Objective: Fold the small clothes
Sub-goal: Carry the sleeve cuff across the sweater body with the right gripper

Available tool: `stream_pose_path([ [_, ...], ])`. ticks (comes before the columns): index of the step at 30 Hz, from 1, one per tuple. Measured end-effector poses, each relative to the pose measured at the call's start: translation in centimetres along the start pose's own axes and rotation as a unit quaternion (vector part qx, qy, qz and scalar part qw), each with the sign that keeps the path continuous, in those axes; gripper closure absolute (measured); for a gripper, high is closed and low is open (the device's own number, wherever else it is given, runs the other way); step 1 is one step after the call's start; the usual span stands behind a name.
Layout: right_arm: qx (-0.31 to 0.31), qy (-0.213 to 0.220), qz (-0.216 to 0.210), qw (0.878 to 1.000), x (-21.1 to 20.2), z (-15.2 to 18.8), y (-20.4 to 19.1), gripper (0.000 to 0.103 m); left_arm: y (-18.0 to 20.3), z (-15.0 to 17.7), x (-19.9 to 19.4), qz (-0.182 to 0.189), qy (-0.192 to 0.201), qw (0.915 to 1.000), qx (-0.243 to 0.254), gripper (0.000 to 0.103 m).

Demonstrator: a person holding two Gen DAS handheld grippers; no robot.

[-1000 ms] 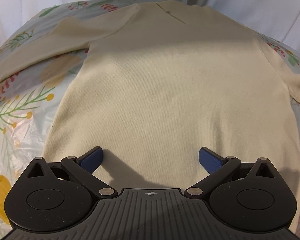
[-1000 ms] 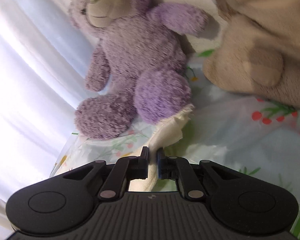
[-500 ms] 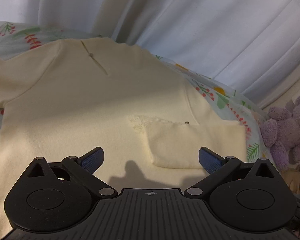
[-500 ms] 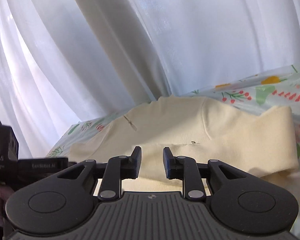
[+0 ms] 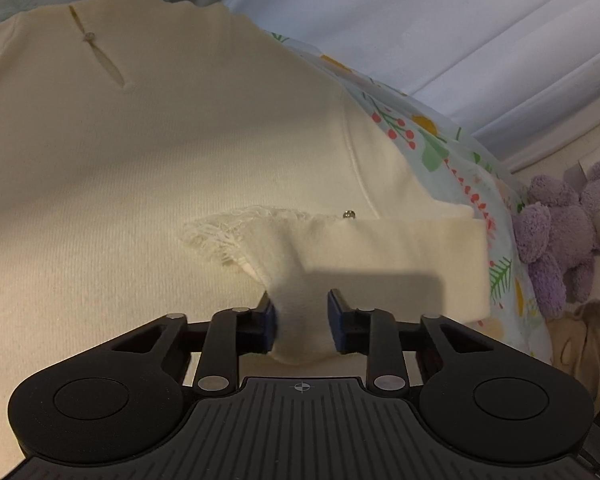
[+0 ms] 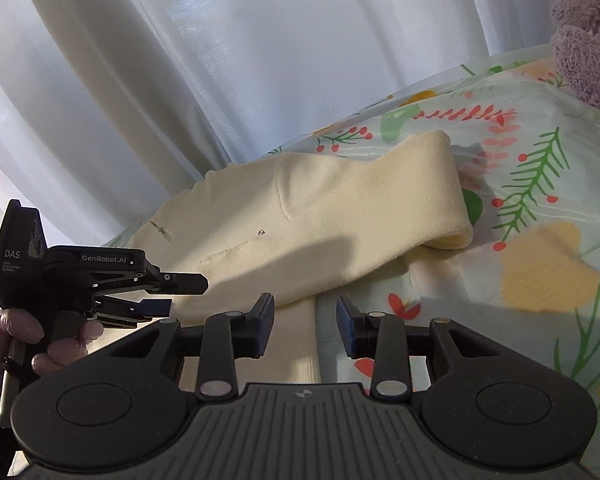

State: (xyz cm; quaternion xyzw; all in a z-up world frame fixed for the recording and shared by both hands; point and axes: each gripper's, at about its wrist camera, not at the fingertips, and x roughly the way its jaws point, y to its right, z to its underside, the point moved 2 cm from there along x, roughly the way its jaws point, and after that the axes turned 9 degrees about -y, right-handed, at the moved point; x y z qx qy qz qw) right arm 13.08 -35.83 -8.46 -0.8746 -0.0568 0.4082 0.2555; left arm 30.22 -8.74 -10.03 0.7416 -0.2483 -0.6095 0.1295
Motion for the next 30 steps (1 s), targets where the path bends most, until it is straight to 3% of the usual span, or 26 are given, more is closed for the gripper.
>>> stream_pose_path([
  [3, 0.014, -0.008, 0.0, 1.0, 0.9, -0.3, 0.3, 0.07, 0.5, -0.4, -0.3, -0.023, 0.009, 0.9996, 0.015, 0.095],
  [6, 0.022, -0.012, 0.0, 1.0, 1.2, -0.9, 0.3, 0.071, 1.3, -0.8, -2.6, -0.051, 0.058, 0.9956, 0.052, 0.095],
  [10, 0.037, -0.016, -0.005, 0.999, 2.5, -2.5, 0.4, 0.071, 1.5, -1.5, -6.1, -0.139, 0.133, 0.9756, 0.106, 0.095],
  [19, 0.092, -0.048, -0.035, 0.994, 7.4, -4.8, 0.1, 0.072, -8.0, -3.3, -8.2, -0.28, 0.148, 0.9482, 0.02, 0.095],
  [25, 0.126, -0.049, -0.047, 0.99, 9.1, -5.5, -0.2, 0.071, -11.8, -3.2, -9.1, -0.244, 0.16, 0.9561, -0.03, 0.094],
  [30, 0.166, -0.039, -0.066, 0.983, 9.5, -5.9, 0.4, 0.071, -12.2, -3.2, -7.8, -0.241, 0.157, 0.9576, -0.015, 0.09],
])
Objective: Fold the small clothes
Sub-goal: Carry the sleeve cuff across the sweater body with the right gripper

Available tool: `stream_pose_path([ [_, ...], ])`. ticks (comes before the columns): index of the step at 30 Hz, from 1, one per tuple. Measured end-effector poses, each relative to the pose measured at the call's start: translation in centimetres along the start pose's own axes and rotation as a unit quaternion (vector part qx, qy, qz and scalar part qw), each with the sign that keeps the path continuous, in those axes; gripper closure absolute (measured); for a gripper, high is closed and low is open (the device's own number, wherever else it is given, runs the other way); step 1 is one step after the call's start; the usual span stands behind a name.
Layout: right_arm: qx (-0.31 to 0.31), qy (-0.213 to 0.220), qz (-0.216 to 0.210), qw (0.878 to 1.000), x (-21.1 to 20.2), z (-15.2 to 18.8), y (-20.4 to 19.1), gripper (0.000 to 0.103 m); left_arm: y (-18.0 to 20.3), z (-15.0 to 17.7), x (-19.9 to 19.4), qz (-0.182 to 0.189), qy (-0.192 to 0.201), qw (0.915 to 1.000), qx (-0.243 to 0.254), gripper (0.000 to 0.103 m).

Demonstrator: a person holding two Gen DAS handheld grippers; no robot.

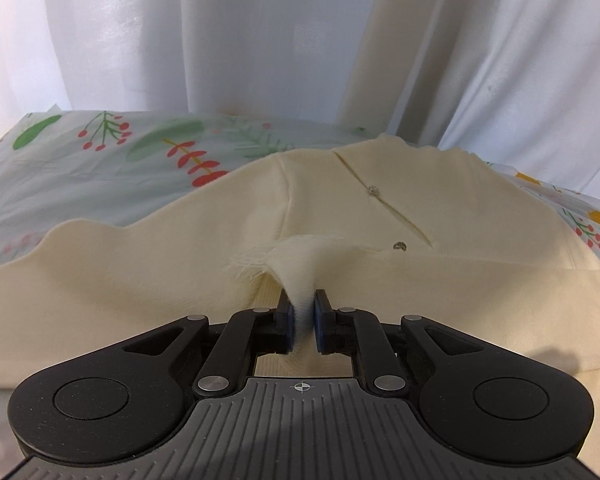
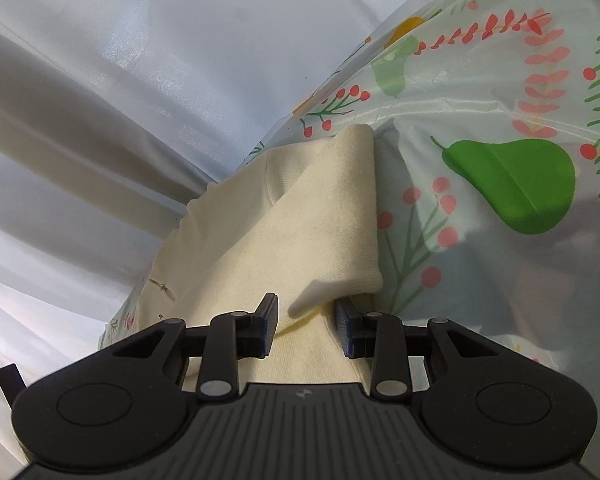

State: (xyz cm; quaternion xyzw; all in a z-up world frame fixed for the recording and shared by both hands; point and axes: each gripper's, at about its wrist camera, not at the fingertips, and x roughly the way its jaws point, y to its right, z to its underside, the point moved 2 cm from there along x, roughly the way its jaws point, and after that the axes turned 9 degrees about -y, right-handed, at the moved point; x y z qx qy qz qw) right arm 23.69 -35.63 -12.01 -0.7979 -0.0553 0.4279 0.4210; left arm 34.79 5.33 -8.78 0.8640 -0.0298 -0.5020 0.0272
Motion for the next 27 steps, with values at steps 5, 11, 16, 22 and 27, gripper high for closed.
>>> stream_pose_path([
  [5, 0.027, 0.013, -0.006, 1.0, -0.2, -0.5, 0.4, 0.079, 0.3, 0.1, 0.0, -0.008, 0.011, 0.9999, 0.004, 0.093],
  [11, 0.06, 0.02, -0.02, 0.998, -0.2, -0.6, 1.0, 0.088, 0.2, -0.7, -0.8, -0.004, 0.032, 0.9995, -0.001, 0.094],
  [16, 0.063, 0.038, -0.051, 0.996, -0.9, -0.9, 0.5, 0.088, 0.3, -1.3, -1.4, 0.002, 0.046, 0.9989, 0.001, 0.095],
  [22, 0.05, 0.025, -0.03, 0.998, 0.0, -0.5, -0.1, 0.087, 0.0, -1.4, -1.0, 0.01, 0.041, 0.9991, 0.002, 0.095],
  [27, 0.041, 0.017, 0.0, 0.999, 1.9, -0.3, -0.2, 0.089, 0.2, -1.0, 0.2, 0.005, 0.027, 0.9993, 0.027, 0.094],
])
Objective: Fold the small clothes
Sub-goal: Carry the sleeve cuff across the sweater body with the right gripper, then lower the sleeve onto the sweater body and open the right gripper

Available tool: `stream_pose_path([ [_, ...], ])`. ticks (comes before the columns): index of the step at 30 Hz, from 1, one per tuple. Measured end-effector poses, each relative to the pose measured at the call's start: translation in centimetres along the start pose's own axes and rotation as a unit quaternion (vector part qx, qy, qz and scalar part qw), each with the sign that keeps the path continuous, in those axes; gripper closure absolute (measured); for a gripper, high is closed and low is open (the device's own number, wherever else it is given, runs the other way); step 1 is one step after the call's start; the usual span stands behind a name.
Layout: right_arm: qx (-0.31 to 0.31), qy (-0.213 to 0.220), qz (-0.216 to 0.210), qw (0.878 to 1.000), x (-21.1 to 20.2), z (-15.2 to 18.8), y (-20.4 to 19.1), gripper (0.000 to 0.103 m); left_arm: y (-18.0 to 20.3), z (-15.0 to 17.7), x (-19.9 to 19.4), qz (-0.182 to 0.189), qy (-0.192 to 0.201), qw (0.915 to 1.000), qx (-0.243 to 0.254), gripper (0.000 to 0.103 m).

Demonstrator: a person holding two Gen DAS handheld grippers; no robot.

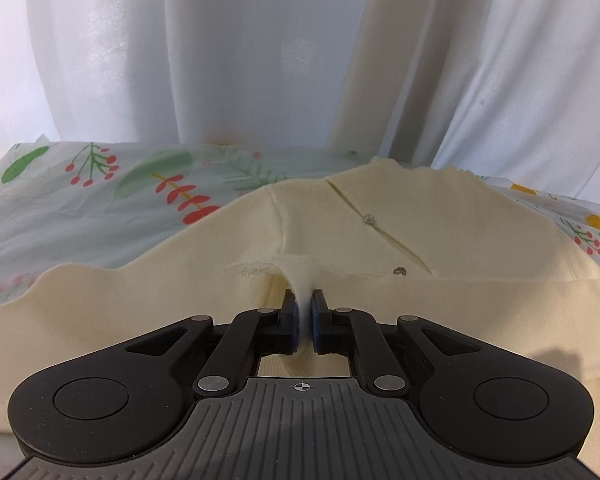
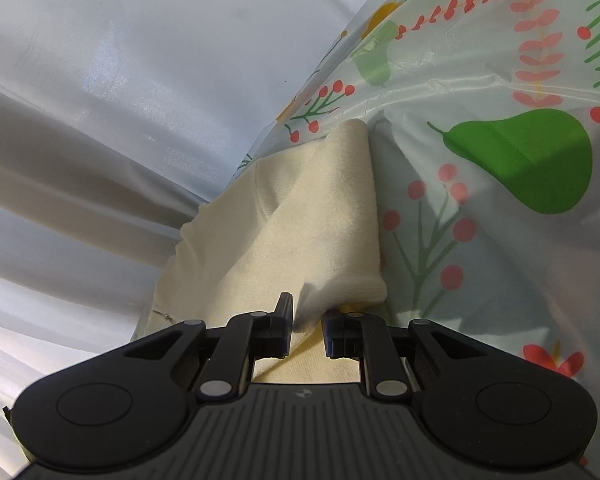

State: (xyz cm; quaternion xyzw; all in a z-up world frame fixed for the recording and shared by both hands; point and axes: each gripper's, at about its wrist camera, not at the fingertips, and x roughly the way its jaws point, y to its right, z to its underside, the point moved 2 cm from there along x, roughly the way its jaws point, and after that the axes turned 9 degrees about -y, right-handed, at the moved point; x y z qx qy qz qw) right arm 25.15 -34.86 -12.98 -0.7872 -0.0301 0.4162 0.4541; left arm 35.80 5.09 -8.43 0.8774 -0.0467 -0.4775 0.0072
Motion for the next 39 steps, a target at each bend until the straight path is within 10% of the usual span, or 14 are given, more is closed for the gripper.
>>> stream_pose_path([
  [8, -0.104, 0.084, 0.117, 0.984, 0.7, -1.0, -2.3, 0.097, 1.9, -1.6, 0.7, 0.0, 0.035, 0.9993, 0.014, 0.095],
  [23, -0.173, 0.067, 0.105, 0.977, 1.5, -0.2, -2.7, 0.097, -0.4, -1.8, 2.0, -0.012, 0.012, 0.9998, -0.007, 0.094],
  [39, -0.304, 0.063, 0.133, 0.941, -1.5, 2.1, -6.8, 0.09, -2.2, -0.2, 0.1, 0.033, -0.021, 0.998, -0.049, 0.072],
])
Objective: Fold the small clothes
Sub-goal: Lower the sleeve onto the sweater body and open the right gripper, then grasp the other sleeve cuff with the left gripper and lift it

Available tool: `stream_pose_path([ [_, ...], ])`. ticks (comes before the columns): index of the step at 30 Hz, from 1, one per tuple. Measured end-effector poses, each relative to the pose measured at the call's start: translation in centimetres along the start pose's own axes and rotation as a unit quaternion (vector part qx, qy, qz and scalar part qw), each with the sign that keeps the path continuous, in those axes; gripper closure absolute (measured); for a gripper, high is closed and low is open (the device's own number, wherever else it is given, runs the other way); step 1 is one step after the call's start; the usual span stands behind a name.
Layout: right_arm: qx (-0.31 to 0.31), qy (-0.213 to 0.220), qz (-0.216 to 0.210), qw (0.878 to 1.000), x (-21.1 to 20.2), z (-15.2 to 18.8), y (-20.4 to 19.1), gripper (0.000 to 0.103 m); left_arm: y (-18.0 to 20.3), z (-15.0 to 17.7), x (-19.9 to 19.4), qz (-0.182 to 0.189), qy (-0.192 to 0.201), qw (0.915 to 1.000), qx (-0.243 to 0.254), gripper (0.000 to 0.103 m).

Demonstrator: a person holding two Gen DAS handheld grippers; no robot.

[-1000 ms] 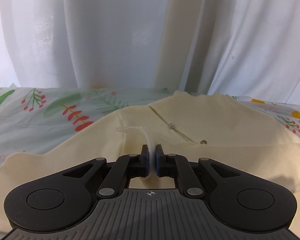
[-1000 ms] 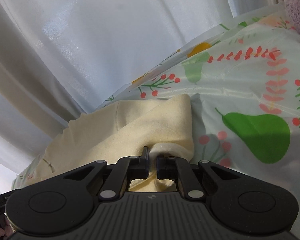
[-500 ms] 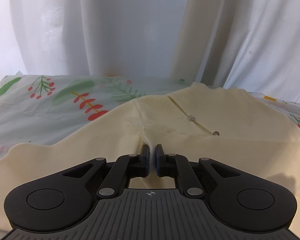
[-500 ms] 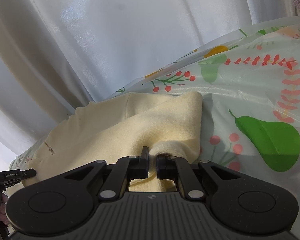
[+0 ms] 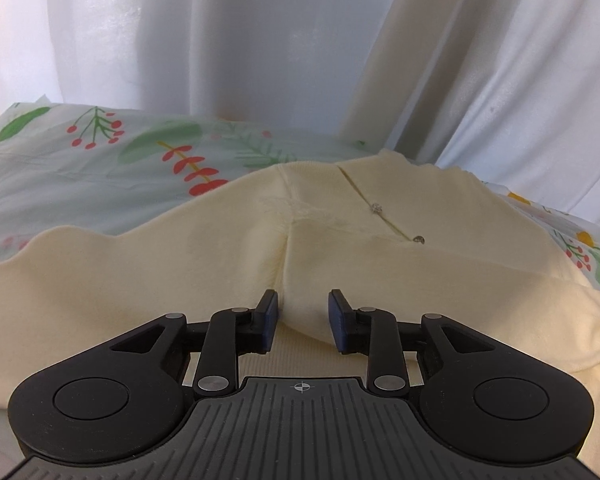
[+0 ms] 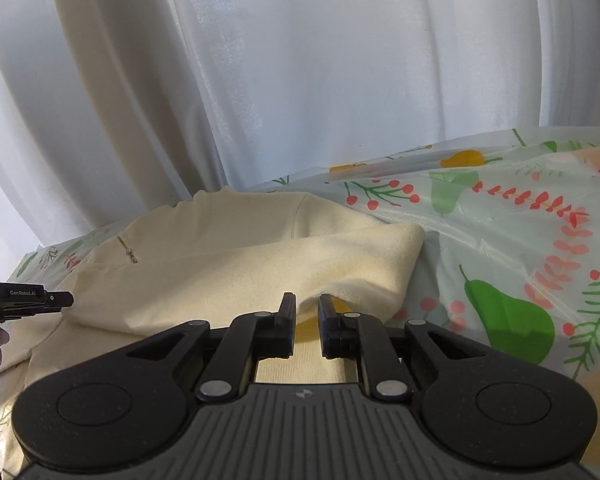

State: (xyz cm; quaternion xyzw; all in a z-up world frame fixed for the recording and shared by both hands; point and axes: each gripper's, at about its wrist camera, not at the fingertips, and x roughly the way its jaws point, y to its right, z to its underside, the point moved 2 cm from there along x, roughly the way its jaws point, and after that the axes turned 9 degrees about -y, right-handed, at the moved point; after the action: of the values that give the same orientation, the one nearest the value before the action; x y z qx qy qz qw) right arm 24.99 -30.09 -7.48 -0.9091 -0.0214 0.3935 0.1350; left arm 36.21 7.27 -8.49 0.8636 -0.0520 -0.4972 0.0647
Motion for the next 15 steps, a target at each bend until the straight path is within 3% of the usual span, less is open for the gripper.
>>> stream_pose_path([
  [6, -0.067, -0.025, 0.037, 0.997, 3.6, 0.5, -2.0, 0.09, 0.2, -0.1, 0.7, -0.005, 0.014, 0.9998, -0.011, 0.073],
  [11, -0.151, -0.019, 0.097, 0.984, 5.0, 1.0, -3.6, 0.096, -0.1, -0.2, 0.9, -0.009, 0.024, 0.9994, -0.024, 0.074],
  [15, -0.16, -0.016, 0.112, 0.981, 5.6, 0.7, -3.7, 0.096, -1.5, 0.1, 0.3, 0.04, 0.023, 0.9961, -0.075, 0.063],
])
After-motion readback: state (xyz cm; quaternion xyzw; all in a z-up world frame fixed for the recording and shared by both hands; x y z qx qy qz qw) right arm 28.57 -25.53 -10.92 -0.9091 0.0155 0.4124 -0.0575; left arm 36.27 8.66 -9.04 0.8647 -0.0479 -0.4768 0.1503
